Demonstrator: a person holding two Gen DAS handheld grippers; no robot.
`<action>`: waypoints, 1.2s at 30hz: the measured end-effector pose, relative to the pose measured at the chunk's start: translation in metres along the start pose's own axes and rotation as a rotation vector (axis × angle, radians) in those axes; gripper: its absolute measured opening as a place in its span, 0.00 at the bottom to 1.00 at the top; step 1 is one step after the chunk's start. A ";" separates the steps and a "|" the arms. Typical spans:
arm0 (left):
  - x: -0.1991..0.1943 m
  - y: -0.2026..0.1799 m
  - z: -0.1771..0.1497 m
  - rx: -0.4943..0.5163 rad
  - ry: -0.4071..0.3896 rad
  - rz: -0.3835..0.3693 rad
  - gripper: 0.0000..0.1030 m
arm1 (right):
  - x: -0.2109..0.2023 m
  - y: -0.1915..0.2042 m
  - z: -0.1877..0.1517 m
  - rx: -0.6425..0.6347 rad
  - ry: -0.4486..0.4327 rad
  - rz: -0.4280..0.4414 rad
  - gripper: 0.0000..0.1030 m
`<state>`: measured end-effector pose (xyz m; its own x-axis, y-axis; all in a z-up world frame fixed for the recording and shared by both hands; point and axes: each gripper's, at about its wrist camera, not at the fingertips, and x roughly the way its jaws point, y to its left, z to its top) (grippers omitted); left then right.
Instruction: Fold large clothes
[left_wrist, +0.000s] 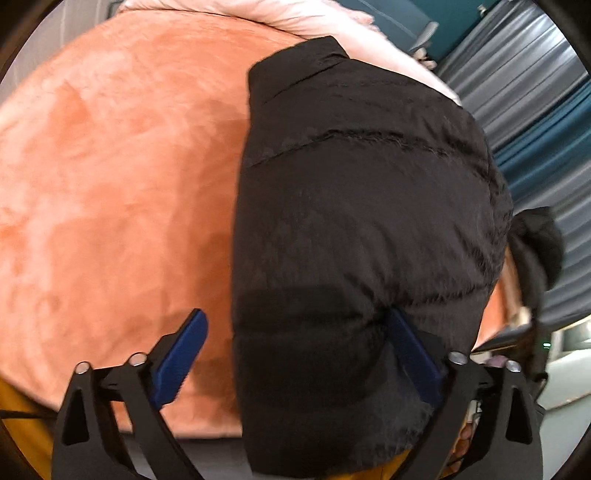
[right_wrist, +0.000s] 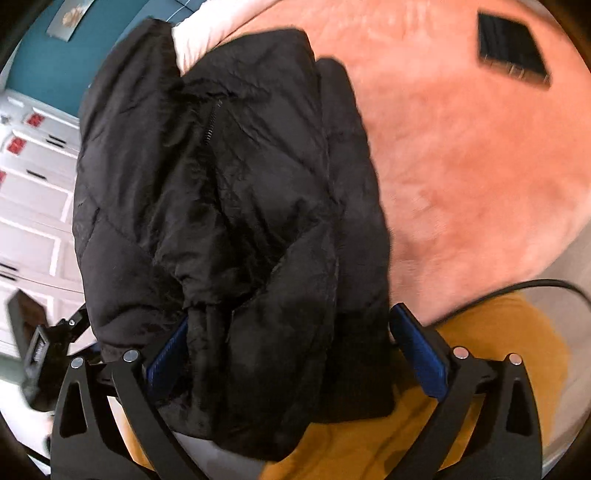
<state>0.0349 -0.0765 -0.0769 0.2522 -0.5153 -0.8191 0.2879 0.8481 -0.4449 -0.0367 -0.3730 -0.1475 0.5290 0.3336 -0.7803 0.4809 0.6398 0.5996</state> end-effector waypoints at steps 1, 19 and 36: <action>0.008 0.006 0.001 -0.001 -0.002 -0.062 0.95 | 0.002 -0.001 0.002 -0.008 -0.004 0.011 0.95; -0.035 -0.026 0.044 0.127 -0.197 -0.285 0.81 | 0.014 0.078 0.032 -0.169 -0.051 0.362 0.48; -0.042 0.064 0.116 0.163 -0.307 0.155 0.65 | 0.121 0.171 0.088 -0.300 -0.072 0.227 0.54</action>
<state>0.1498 -0.0149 -0.0295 0.5619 -0.4165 -0.7147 0.3617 0.9007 -0.2406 0.1711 -0.2846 -0.1237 0.6515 0.4476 -0.6125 0.1255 0.7327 0.6689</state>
